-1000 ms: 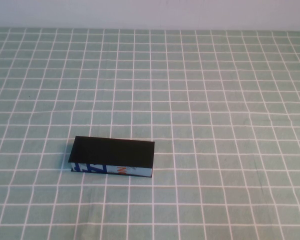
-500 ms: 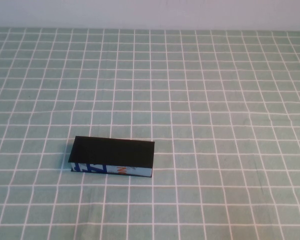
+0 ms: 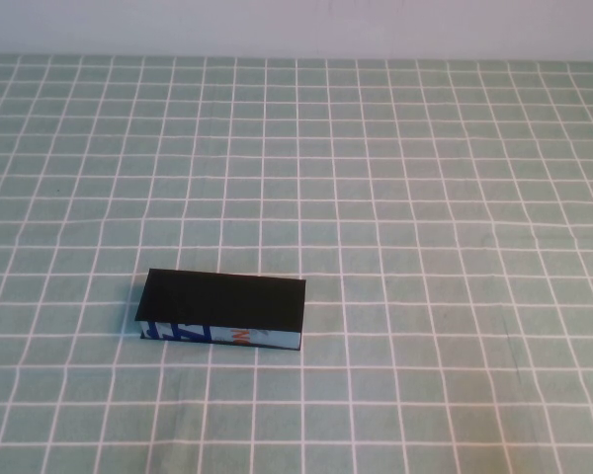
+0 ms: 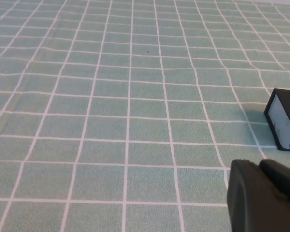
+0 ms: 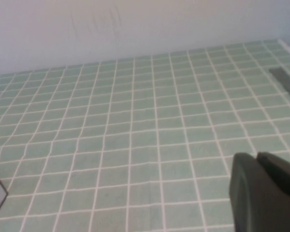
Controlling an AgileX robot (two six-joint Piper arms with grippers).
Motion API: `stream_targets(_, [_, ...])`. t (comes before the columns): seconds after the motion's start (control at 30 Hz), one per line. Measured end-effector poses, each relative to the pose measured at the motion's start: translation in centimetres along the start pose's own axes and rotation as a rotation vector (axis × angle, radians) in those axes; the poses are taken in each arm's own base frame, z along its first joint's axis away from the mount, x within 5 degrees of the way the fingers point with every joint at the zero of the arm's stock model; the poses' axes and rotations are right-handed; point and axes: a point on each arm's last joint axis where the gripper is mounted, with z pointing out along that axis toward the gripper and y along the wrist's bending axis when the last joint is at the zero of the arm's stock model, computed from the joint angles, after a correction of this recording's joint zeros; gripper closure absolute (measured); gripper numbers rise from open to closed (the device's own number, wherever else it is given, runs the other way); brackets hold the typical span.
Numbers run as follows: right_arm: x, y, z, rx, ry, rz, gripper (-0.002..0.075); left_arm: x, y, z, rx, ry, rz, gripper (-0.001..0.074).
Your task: Return glasses to glasses case
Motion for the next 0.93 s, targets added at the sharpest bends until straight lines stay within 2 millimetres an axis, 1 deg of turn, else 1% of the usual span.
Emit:
stream_targets(0.1, [2.4,-0.3,1.3,-0.017,0.027,0.053,0.0737,0.0,0.0,0.0,0.000,0.000,0.000,0.0733])
stream_targets(0.23, [5.6,-0.9,2.4,-0.014,0.043,0.075,0.0737,0.0,0.0,0.0,0.000,-0.002,0.000,0.0733])
stream_targets(0.3, [6.9,-1.2,2.7,-0.009,0.068,0.080,0.0737,0.0,0.0,0.0,0.000,-0.002,0.000,0.0733])
stream_targets(0.37, [7.7,-1.3,2.8,-0.001,0.093,0.082,0.0737,0.0,0.0,0.0,0.000,-0.002,0.000,0.0734])
stream_targets(0.43, [8.0,-1.3,2.9,-0.005,0.107,0.066,0.0737,0.0,0.0,0.0,0.000,-0.002,0.000,0.0733])
stream_targets(0.7, [8.2,-1.0,2.9,-0.044,0.128,-0.097,0.0737,0.0,0.0,0.0,0.000,-0.002,0.000,0.0734])
stream_targets(0.93, [8.2,-0.9,2.8,-0.069,0.132,-0.147,0.0737,0.0,0.0,0.0,0.000,0.000,0.001,0.0733])
